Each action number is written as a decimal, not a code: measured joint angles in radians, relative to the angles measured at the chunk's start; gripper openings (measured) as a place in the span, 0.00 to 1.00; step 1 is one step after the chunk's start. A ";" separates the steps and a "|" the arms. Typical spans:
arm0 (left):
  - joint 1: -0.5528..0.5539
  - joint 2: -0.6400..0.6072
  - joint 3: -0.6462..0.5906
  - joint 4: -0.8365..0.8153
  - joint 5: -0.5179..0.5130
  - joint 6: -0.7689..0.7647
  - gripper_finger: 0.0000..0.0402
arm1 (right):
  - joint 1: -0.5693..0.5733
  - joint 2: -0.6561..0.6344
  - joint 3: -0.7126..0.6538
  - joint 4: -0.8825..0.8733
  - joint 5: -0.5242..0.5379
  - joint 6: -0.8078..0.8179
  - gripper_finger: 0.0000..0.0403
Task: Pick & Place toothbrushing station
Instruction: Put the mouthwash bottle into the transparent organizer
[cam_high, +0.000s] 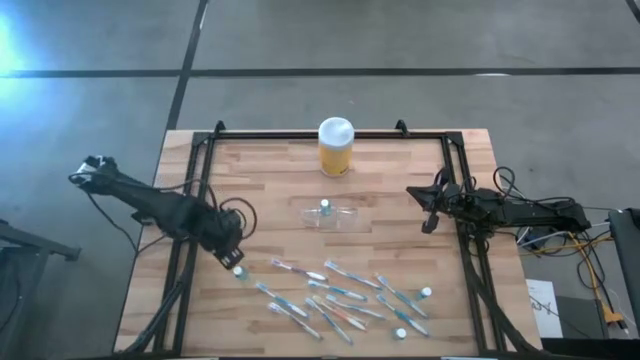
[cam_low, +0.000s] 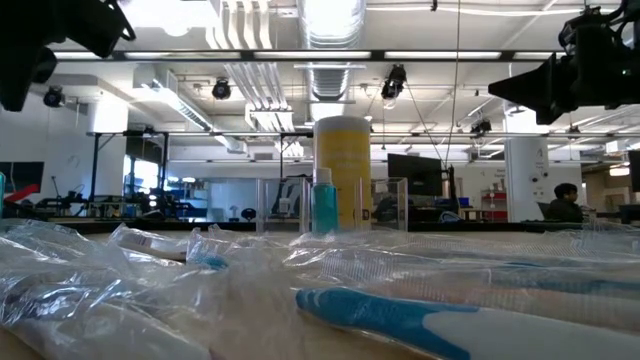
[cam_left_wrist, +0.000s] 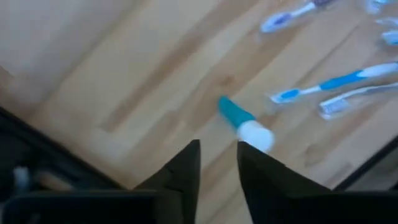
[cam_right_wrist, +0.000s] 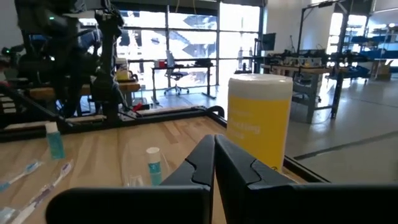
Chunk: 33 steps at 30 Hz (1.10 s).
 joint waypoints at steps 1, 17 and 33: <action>-0.019 0.013 0.003 0.020 0.000 -0.017 0.33 | 0.000 0.000 0.000 0.000 0.000 0.000 0.02; -0.111 0.220 0.114 0.048 -0.055 -0.187 0.62 | -0.001 0.000 0.000 0.041 0.127 -0.065 0.02; -0.126 0.340 0.152 0.018 -0.027 -0.255 0.61 | 0.000 0.000 0.000 0.034 0.127 -0.062 0.02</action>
